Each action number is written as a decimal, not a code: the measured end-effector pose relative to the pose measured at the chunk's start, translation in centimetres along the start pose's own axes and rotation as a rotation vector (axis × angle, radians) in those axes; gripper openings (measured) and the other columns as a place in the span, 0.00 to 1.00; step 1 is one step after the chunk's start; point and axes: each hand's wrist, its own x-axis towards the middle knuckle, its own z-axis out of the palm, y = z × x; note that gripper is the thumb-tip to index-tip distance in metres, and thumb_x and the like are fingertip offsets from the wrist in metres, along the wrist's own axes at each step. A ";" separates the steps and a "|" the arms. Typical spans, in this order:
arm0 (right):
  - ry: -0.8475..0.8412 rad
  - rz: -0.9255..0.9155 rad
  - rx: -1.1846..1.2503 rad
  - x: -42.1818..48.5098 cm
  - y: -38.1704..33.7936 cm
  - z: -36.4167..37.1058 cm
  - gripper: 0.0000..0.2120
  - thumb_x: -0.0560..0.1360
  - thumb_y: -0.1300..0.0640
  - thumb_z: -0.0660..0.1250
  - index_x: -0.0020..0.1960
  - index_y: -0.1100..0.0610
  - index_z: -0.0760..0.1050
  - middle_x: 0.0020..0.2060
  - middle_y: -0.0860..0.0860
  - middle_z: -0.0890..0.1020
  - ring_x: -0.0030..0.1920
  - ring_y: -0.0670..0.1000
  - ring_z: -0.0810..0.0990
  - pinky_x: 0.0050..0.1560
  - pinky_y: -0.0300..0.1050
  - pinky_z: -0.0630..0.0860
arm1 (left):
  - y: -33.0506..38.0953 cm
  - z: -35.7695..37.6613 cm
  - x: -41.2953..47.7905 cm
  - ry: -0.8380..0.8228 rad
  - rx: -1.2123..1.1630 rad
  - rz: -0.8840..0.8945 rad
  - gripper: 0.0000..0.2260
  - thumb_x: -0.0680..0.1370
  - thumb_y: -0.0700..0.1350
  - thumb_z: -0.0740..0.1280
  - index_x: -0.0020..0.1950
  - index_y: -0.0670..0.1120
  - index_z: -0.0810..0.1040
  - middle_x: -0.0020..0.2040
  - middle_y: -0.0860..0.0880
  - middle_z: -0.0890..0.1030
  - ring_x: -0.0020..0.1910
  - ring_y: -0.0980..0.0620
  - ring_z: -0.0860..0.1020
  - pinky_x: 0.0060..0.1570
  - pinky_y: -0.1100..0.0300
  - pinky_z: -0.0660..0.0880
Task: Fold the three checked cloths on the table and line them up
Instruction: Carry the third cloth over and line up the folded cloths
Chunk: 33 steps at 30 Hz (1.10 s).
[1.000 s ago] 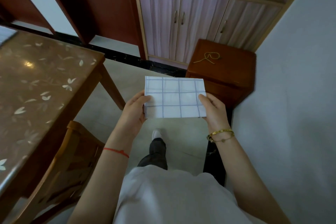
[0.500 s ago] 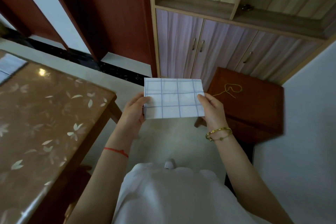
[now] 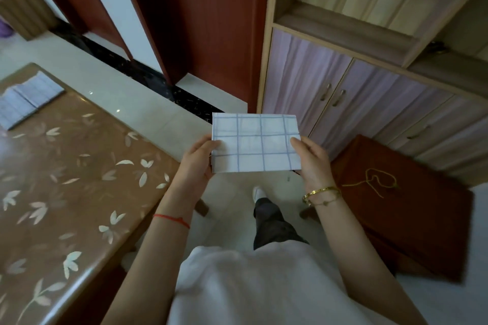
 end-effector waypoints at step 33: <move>-0.701 0.010 -0.173 42.8 -12.3 29.9 0.28 0.70 0.46 0.67 0.50 0.72 0.66 0.38 0.57 0.74 0.44 0.51 0.70 0.46 0.50 0.66 | 20.8 -6.9 32.0 0.540 -0.326 0.215 0.12 0.81 0.37 0.59 0.59 0.44 0.80 0.49 0.47 0.85 0.45 0.52 0.83 0.37 0.61 0.78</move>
